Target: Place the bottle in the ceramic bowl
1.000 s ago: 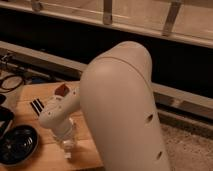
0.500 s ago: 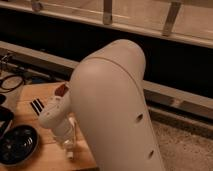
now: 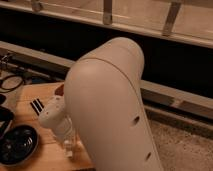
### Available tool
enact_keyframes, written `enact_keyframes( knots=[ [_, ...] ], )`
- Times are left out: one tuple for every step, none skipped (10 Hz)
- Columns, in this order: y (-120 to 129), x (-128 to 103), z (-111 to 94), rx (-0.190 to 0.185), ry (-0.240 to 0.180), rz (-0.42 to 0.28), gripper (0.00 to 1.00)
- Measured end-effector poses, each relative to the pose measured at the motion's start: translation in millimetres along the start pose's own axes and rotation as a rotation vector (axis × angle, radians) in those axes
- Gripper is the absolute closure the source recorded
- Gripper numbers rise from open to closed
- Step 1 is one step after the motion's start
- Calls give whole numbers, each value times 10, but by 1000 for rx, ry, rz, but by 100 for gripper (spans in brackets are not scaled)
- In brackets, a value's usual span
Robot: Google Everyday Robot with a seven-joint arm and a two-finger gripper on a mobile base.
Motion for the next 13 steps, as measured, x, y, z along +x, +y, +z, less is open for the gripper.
enact_keyframes(
  knots=[
    [4, 1, -1, 0, 0, -1, 79],
    [2, 1, -5, 0, 0, -1, 69],
    [2, 1, -9, 0, 0, 0, 58],
    [5, 1, -9, 0, 0, -1, 48],
    [11, 1, -11, 0, 0, -2, 38],
    [20, 2, -14, 0, -1, -5, 27],
    [18, 2, -13, 0, 0, -4, 22],
    [15, 1, -19, 2, -2, -5, 20],
    [-11, -55, -91, 21, -29, -6, 20],
    [-4, -89, -183, 35, -51, -4, 20],
    [-5, -144, -348, 57, -85, -8, 20],
    [-3, -188, -553, 70, -118, -10, 20],
    [-5, -234, -811, 81, -153, -9, 20]
  ],
)
